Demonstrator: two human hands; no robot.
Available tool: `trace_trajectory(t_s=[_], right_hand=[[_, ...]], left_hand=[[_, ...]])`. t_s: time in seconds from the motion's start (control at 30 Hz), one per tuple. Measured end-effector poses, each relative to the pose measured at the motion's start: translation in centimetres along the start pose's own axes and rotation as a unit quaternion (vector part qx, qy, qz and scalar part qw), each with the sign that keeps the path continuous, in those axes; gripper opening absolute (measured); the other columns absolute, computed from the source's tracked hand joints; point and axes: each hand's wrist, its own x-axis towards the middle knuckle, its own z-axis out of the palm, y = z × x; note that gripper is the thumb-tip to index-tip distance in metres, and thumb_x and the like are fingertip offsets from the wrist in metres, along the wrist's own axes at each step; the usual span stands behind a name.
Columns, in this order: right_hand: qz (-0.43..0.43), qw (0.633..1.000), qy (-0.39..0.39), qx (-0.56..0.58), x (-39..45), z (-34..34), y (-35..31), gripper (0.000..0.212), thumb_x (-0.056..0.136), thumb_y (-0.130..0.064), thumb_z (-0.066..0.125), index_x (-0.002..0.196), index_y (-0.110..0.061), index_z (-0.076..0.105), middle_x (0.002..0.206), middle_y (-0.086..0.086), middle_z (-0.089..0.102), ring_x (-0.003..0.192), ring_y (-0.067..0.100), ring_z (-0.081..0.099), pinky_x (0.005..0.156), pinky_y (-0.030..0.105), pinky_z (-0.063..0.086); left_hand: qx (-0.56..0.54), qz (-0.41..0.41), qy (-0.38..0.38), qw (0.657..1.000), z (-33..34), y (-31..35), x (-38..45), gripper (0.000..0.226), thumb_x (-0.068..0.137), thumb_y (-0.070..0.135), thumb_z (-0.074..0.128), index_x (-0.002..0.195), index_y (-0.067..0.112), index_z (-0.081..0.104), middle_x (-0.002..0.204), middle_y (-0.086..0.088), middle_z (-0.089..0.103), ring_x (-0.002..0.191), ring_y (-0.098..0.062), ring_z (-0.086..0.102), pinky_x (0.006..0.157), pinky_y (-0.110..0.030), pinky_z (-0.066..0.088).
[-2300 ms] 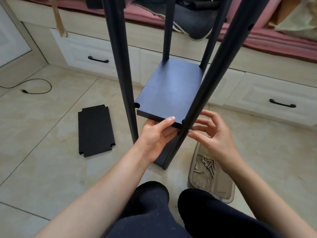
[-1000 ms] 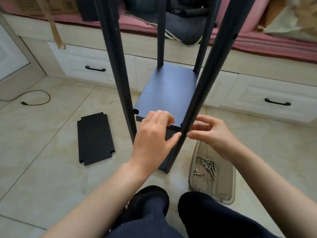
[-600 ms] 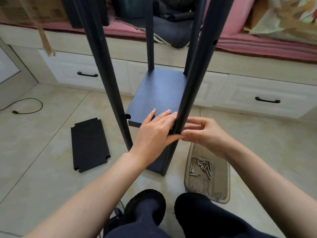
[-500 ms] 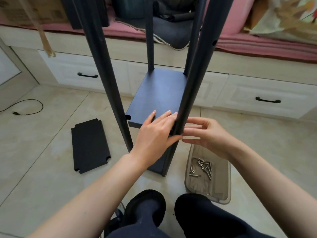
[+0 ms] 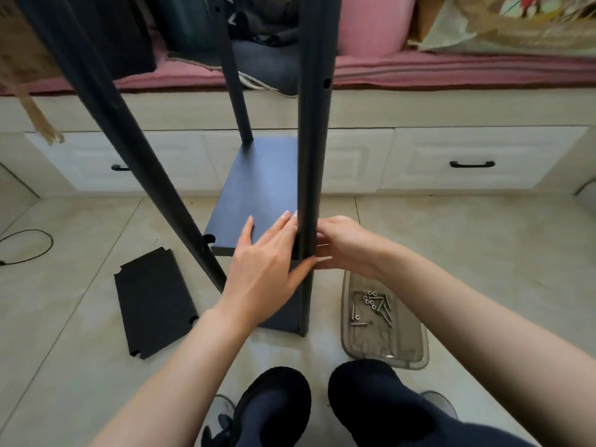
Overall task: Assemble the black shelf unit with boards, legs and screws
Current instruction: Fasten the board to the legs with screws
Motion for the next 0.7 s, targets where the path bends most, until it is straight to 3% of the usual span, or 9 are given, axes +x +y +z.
trace_trajectory(t_s=[0.1, 0.33, 0.5, 0.6, 0.7], right_hand=[[-0.003, 1.0, -0.005, -0.002, 0.3, -0.1, 0.5, 0.041, 0.104, -0.041, 0.045, 0.113, -0.007, 0.067, 0.101, 0.011, 0.075, 0.097, 0.022, 0.072, 0.085, 0.039, 0.056], [-0.018, 0.998, -0.038, 0.037, 0.6, -0.6, 1.1, 0.034, 0.103, -0.038, 0.048, 0.106, -0.009, 0.067, 0.082, 0.001, 0.073, 0.078, 0.012, 0.072, 0.074, 0.032, 0.053], [-0.029, 0.994, -0.048, 0.094, 0.3, -1.0, 1.5, 0.035, 0.102, -0.035, 0.051, 0.115, -0.007, 0.067, 0.097, 0.008, 0.075, 0.096, 0.021, 0.072, 0.083, 0.037, 0.055], [-0.012, 0.992, -0.022, 0.124, 0.0, -2.4, 2.7, 0.036, 0.103, -0.034, 0.048, 0.12, -0.007, 0.065, 0.108, 0.011, 0.074, 0.104, 0.024, 0.071, 0.093, 0.04, 0.056], [0.042, 0.991, 0.058, 0.111, -0.8, -5.1, 5.9, 0.024, 0.1, -0.024, 0.054, 0.114, -0.008, 0.066, 0.104, 0.009, 0.076, 0.097, 0.023, 0.073, 0.087, 0.036, 0.059]], left_hand=[[0.036, 0.007, 0.0, 0.999, 0.6, 0.0, -0.3, 0.064, 0.1, 0.051, 0.033, 0.148, 0.011, 0.05, 0.154, -0.006, 0.048, 0.146, -0.017, 0.039, 0.119, -0.055, 0.029], [0.067, 0.021, 0.012, 0.997, 1.4, -0.1, -0.3, 0.059, 0.101, 0.046, 0.036, 0.142, 0.009, 0.057, 0.148, -0.007, 0.055, 0.146, -0.023, 0.041, 0.119, -0.059, 0.026], [0.073, 0.019, 0.004, 0.997, 1.2, 0.1, -0.3, 0.06, 0.101, 0.047, 0.033, 0.142, 0.011, 0.056, 0.149, -0.007, 0.053, 0.148, -0.025, 0.035, 0.121, -0.063, 0.016], [0.08, 0.021, 0.001, 0.997, 1.2, 0.1, -0.3, 0.062, 0.101, 0.049, 0.031, 0.143, 0.01, 0.055, 0.15, -0.007, 0.053, 0.149, -0.026, 0.033, 0.122, -0.063, 0.016], [0.076, 0.018, 0.0, 0.997, 1.3, 0.0, -0.3, 0.061, 0.101, 0.049, 0.031, 0.141, 0.011, 0.056, 0.151, -0.006, 0.051, 0.15, -0.024, 0.031, 0.123, -0.061, 0.014]])
